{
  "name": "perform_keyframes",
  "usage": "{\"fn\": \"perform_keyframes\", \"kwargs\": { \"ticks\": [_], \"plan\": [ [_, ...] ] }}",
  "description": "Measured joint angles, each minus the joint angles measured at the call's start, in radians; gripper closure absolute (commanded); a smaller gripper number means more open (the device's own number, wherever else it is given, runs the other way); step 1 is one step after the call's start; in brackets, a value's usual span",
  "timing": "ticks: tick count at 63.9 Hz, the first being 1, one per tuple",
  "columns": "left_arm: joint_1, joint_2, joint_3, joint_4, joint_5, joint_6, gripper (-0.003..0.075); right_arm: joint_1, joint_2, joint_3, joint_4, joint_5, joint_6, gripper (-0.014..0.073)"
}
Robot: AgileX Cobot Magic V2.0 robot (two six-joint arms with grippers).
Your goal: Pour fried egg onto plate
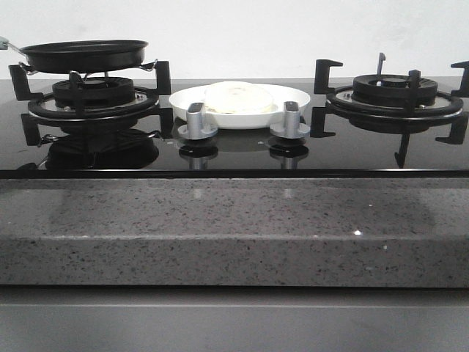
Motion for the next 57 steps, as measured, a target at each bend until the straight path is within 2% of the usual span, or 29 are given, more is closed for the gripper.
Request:
{"fn": "perform_keyframes", "kwargs": {
  "ticks": [12, 19, 28, 35, 57],
  "plan": [
    [0.000, -0.005, 0.008, 0.008, -0.007, 0.000, 0.0741, 0.000, 0.000, 0.000, 0.000, 0.000, 0.000, 0.0662],
    [0.000, -0.051, 0.066, 0.060, -0.088, 0.002, 0.0741, 0.000, 0.000, 0.000, 0.000, 0.000, 0.000, 0.0662],
    [0.016, -0.182, 0.250, 0.089, -0.272, 0.006, 0.0741, 0.000, 0.000, 0.000, 0.000, 0.000, 0.000, 0.0662],
    [0.080, -0.318, 0.434, 0.049, -0.454, 0.006, 0.0741, 0.000, 0.000, 0.000, 0.000, 0.000, 0.000, 0.0662],
    [0.190, -0.627, 0.761, -0.056, -0.665, 0.006, 0.0741, 0.000, 0.000, 0.000, 0.000, 0.000, 0.000, 0.0662]
  ]
}}
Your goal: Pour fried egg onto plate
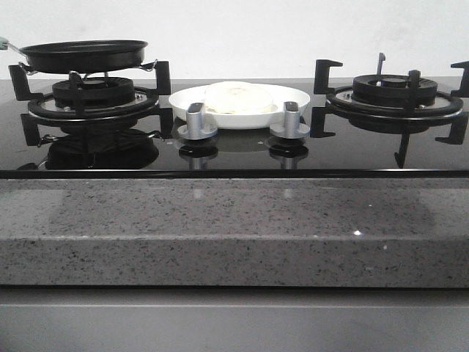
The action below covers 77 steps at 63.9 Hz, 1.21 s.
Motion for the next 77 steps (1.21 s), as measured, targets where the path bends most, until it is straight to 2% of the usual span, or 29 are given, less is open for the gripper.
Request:
{"fn": "perform_keyframes", "kwargs": {
  "ticks": [11, 24, 77],
  "plan": [
    [0.017, -0.056, 0.106, 0.000, -0.136, 0.000, 0.0741, 0.000, 0.000, 0.000, 0.000, 0.002, 0.000, 0.0662],
    [0.016, -0.056, 0.108, 0.002, -0.213, 0.000, 0.0741, 0.000, -0.002, 0.000, 0.000, 0.012, 0.000, 0.0662],
    [0.016, -0.056, 0.108, 0.006, -0.223, 0.000, 0.0741, 0.000, -0.002, 0.000, 0.000, 0.022, 0.000, 0.0662]
  ]
}}
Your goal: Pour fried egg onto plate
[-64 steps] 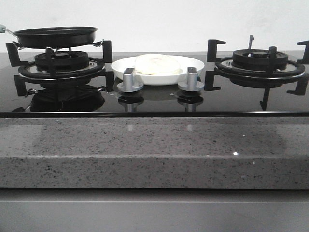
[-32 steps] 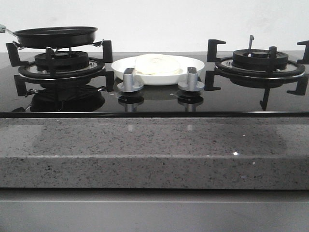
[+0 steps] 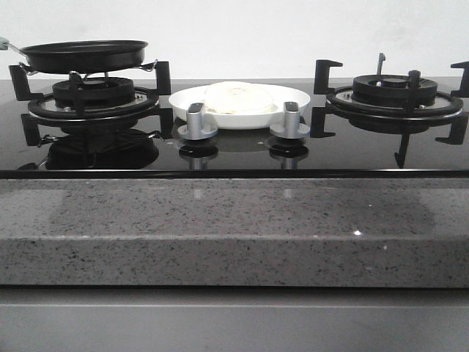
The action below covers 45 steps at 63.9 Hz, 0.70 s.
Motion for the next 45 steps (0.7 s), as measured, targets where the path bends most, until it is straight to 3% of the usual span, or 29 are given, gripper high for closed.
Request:
{"fn": "perform_keyframes", "kwargs": {
  "ticks": [13, 36, 45],
  "plan": [
    [0.000, 0.000, 0.000, 0.000, -0.002, 0.000, 0.0741, -0.004, -0.038, 0.022, -0.025, -0.044, -0.004, 0.0662],
    [0.000, 0.000, 0.000, 0.000, -0.002, 0.000, 0.0741, -0.199, -0.464, 0.403, -0.082, -0.489, -0.059, 0.0662],
    [0.000, 0.000, 0.000, 0.000, -0.008, 0.000, 0.0741, -0.226, -0.595, 0.571, -0.084, -0.655, -0.061, 0.0662]
  ]
}}
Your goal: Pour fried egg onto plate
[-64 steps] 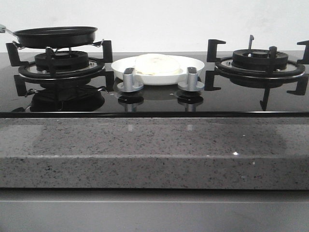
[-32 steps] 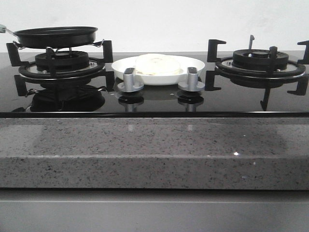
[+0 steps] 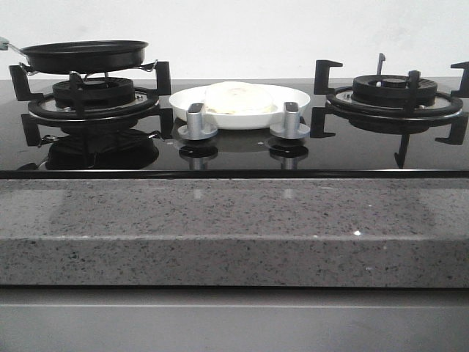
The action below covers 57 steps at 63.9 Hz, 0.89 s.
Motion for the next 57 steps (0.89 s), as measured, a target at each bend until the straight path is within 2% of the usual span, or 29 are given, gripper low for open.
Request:
{"fn": "perform_keyframes", "kwargs": {
  "ticks": [11, 57],
  "plan": [
    [0.000, 0.000, 0.000, 0.000, 0.006, 0.000, 0.0741, -0.005, -0.069, 0.158, 0.006, -0.124, 0.000, 0.0662],
    [0.000, 0.000, 0.000, 0.000, 0.000, 0.000, 0.0741, 0.016, -0.073, 0.168, 0.006, -0.167, 0.017, 0.0662]
  ]
}}
